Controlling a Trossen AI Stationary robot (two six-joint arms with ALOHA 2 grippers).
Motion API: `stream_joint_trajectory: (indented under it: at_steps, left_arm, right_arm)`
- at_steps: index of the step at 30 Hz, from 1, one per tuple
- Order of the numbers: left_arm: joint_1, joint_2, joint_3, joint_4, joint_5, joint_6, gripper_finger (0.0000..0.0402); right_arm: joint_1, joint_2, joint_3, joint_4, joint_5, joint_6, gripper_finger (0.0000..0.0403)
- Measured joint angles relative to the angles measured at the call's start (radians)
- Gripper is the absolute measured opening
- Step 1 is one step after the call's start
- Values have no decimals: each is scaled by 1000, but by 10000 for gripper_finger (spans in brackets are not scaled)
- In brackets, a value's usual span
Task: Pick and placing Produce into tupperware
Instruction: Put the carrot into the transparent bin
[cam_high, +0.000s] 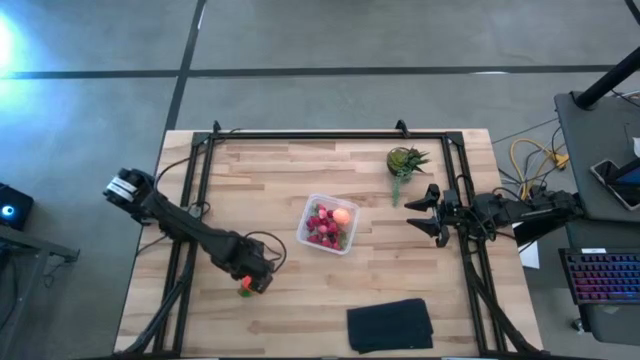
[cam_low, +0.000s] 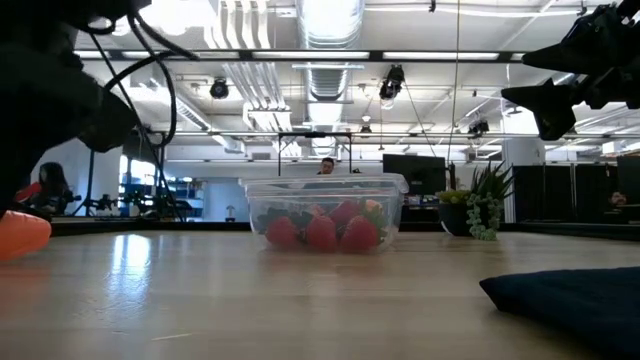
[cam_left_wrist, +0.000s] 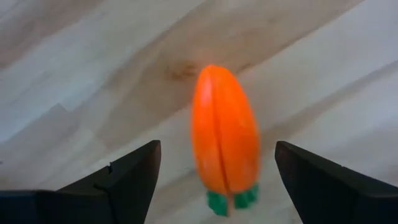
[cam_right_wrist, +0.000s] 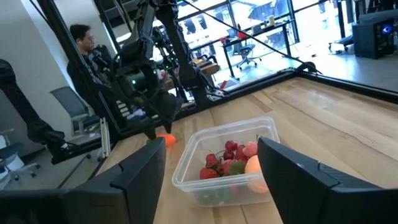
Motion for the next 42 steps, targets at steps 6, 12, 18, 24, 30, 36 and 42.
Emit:
stream_joint_trajectory:
  at_steps: [6,12,18,24,30,36,42]
  left_arm:
    - [-4,43,-29,47,-14,43,279]
    - [-6,54,-45,94,-22,44,244]
    - [-10,51,-43,104,-59,56,182]
    - [-10,47,-1,103,-85,108,134]
    - [-9,43,79,97,-134,145,137]
    - [57,17,254,96,-379,382,138]
    - [201,14,419,150,-621,772,139]
  right_arm:
    - [0,0,0,0,0,0,244]
    - [0,0,0,0,0,0,244]
    - [0,0,0,0,0,0,246]
    - [0,0,0,0,0,0,245]
    - [0,0,0,0,0,0,246]
    - [0,0,0,0,0,0,242]
    - [0,0,0,0,0,0,247]
